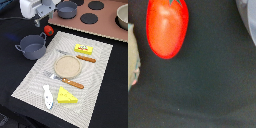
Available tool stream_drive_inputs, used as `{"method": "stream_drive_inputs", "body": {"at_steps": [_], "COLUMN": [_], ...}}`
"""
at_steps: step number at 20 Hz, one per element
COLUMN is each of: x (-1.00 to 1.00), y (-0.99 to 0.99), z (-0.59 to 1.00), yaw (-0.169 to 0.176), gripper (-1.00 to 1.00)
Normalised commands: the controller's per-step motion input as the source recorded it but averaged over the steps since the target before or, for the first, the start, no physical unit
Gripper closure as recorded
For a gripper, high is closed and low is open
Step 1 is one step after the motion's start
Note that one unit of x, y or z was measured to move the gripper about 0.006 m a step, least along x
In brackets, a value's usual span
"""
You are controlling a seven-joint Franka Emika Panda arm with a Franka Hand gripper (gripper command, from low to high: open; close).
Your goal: Interact with the objects in diverse but meaningful ways.
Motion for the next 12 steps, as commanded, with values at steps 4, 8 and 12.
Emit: {"method": "stream_drive_inputs", "body": {"at_steps": [4, 8, 12], "x": [0.00, -0.01, -0.04], "y": [0.20, 0.14, 0.13], "z": [-0.20, -0.20, -0.19], "yaw": [-0.147, -0.142, -0.078], "gripper": [-1.00, -1.00, -1.00]}}
